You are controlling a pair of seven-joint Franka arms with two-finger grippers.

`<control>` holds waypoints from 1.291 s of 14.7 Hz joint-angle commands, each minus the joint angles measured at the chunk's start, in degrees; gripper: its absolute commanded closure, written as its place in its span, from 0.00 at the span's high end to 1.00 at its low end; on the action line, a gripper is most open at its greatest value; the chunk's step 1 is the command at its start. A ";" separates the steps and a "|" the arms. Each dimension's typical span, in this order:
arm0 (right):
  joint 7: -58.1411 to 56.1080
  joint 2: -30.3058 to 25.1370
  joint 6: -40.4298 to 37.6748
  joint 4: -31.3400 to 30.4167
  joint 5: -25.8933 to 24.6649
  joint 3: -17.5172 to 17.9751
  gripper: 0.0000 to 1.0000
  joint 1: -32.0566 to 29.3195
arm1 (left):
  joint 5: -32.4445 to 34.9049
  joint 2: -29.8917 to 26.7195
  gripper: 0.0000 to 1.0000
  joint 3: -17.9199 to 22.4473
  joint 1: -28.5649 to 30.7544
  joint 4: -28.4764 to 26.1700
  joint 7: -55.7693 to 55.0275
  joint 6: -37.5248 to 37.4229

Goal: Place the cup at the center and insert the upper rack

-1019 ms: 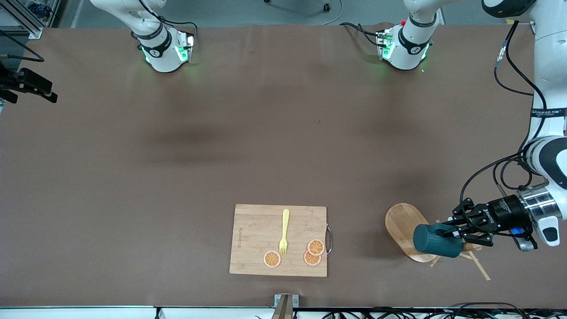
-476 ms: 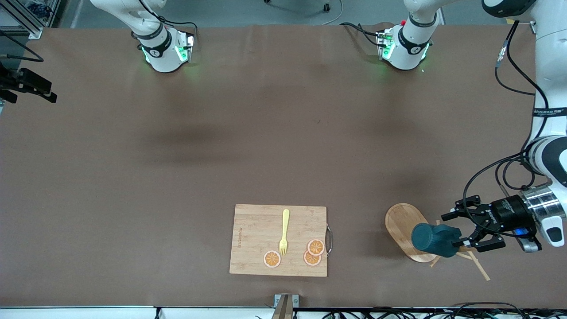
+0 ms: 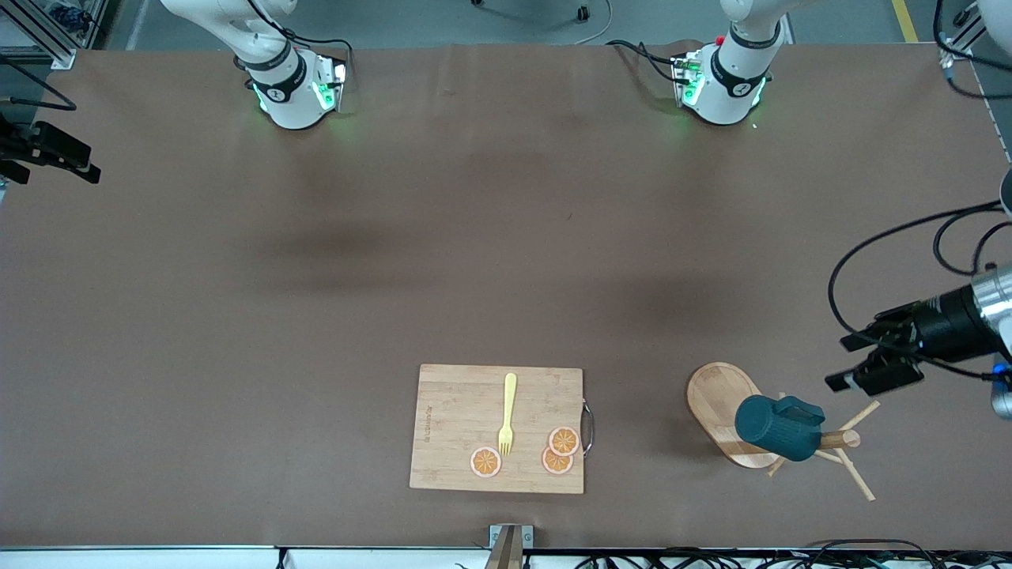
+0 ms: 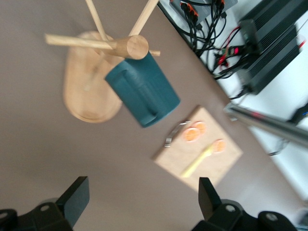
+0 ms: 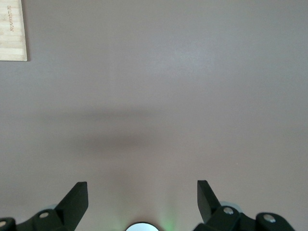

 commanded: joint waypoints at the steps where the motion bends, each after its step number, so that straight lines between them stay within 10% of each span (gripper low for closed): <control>1: 0.35 -0.46 0.03 -0.32 -0.33 0.21 1.00 -0.33 | 7.60 -5.04 1.00 -0.61 0.94 -2.12 11.65 -5.43; 5: 0.35 -0.46 0.29 -0.32 -0.33 0.12 1.00 -0.42 | 8.67 -10.93 1.00 0.96 0.77 -2.29 28.91 -12.64; 11: 0.17 -0.64 2.13 -0.32 -0.50 0.21 1.00 -0.15 | 9.38 -26.48 1.00 21.35 -22.50 -16.68 28.49 -16.88; 19: 0.26 -0.90 1.52 -0.50 -0.24 0.56 1.00 0.20 | 9.55 -32.83 1.00 23.30 -25.07 -23.65 29.37 -16.79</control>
